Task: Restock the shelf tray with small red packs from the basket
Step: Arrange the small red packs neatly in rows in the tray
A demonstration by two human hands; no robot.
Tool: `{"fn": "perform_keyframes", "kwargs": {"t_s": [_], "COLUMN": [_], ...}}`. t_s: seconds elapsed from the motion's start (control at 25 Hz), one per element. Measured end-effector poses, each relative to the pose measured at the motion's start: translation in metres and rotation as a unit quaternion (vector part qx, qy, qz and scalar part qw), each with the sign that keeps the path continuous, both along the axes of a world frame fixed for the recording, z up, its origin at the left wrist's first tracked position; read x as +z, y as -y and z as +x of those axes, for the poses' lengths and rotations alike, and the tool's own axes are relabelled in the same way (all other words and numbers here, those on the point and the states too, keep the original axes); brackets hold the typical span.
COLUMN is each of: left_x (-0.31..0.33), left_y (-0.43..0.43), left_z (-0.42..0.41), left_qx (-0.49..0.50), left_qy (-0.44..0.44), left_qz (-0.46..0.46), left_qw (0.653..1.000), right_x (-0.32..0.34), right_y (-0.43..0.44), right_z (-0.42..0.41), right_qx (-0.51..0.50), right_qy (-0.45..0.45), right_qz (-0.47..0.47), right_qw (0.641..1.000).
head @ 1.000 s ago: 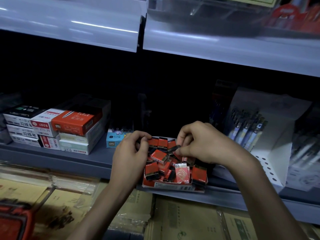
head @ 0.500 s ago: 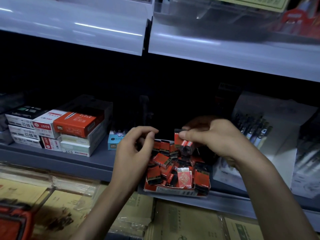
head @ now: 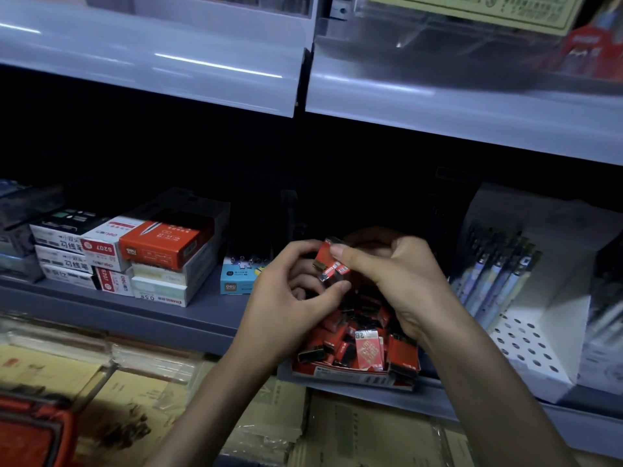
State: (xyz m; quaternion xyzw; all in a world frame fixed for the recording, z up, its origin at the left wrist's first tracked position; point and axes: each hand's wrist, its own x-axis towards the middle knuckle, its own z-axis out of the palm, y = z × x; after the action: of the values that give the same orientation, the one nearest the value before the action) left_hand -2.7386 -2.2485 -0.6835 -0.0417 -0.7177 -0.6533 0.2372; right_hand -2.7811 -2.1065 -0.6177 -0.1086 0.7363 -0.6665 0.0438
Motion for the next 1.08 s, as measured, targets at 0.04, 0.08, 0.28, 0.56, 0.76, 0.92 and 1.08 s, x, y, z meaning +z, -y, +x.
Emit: {"fn": "perform_keyframes", "kwargs": {"t_s": [0.04, 0.08, 0.28, 0.56, 0.76, 0.92, 1.08], "left_x": [0.001, 0.002, 0.004, 0.003, -0.007, -0.012, -0.012], "left_y": [0.0, 0.0, 0.004, 0.018, 0.022, 0.018, 0.016], "left_z": [0.001, 0.001, 0.004, 0.002, 0.004, 0.006, 0.006], "left_qx": [-0.004, -0.005, -0.014, 0.016, 0.06, 0.07, 0.07], "left_qy": [0.001, 0.0, 0.002, 0.008, 0.021, 0.031, 0.036], "left_qz": [0.009, 0.013, 0.068, 0.205, 0.209, 0.204, 0.186], "left_qw": [1.0, 1.0, 0.998, 0.979, 0.976, 0.976, 0.979], "right_x": [0.0, 0.0, 0.003, 0.005, -0.021, -0.027, -0.02], "right_y": [-0.002, -0.004, -0.013, -0.031, -0.019, -0.014, -0.019], "right_z": [-0.001, -0.001, -0.002, -0.021, -0.032, -0.038, -0.037], "right_qx": [0.006, 0.013, 0.035, -0.124, -0.074, -0.043, -0.034], "right_qy": [0.015, 0.033, 0.017, -0.009, -0.048, -0.074, -0.088], "right_qz": [-0.012, -0.026, 0.002, 0.103, 0.313, 0.358, 0.399], "right_qw": [1.0, 0.999, 0.999, 0.987, 0.946, 0.93, 0.912]}}
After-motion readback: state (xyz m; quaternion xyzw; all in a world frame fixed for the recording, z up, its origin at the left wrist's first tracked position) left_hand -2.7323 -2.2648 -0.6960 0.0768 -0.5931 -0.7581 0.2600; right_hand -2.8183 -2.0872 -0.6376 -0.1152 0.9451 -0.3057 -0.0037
